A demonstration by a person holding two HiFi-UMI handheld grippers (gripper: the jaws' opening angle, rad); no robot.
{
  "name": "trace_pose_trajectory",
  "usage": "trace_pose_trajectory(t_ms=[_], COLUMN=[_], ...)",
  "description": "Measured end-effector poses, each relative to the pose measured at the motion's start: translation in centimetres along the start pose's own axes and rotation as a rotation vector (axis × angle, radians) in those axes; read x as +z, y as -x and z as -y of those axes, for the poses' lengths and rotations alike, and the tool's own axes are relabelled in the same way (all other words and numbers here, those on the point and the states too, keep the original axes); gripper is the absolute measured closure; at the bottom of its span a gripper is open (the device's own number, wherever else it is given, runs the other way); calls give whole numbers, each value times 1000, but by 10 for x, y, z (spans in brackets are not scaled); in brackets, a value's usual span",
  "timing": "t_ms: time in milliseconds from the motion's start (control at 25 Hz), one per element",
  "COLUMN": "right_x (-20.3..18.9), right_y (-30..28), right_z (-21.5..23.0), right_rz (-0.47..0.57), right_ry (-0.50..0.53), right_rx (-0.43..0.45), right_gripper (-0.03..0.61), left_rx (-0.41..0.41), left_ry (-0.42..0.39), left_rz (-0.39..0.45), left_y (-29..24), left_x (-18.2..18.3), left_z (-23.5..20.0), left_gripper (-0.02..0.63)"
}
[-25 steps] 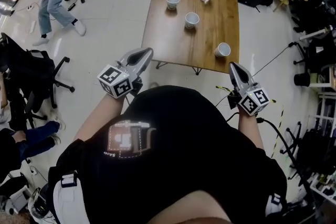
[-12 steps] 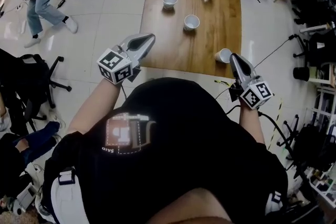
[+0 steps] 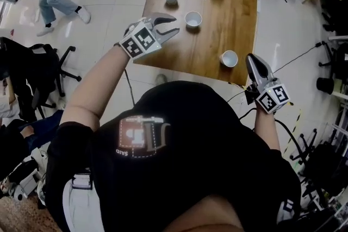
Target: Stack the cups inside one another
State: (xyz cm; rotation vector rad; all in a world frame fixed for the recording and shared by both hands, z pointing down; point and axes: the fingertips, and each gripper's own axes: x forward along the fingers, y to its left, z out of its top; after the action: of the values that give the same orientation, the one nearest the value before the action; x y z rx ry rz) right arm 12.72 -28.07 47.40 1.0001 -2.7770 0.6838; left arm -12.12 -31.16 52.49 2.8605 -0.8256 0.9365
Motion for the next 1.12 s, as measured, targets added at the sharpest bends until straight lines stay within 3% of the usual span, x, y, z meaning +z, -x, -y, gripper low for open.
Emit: trace_pose_trajectory(t_ms=[280, 520, 600, 680, 840, 1120], right_x=[-19, -29, -37, -41, -43, -43], right_y=[53, 86, 95, 100, 100, 97], right_z=[30, 41, 41, 41, 41, 41], right_rz=[-5, 16, 22, 28, 43, 71], right_ry=[-56, -83, -100, -108, -113, -116], right_rx=[-124, -211, -229, -239, -237, -210], right_gripper=[543, 543, 543, 543, 543, 543], left_rx=[-212, -276, -296, -311, -333, -352], left_ry=[-400, -555, -566, -566, -572, -553], left_rz=[-366, -551, -595, -616, -607, -400], left_y=[-99, -132, -137, -139, -137, -115], left_x=[-53, -94, -102, -103, -87, 29], left_z=[14, 8, 10, 12, 18, 59], left_gripper=[468, 471, 530, 593, 595, 595])
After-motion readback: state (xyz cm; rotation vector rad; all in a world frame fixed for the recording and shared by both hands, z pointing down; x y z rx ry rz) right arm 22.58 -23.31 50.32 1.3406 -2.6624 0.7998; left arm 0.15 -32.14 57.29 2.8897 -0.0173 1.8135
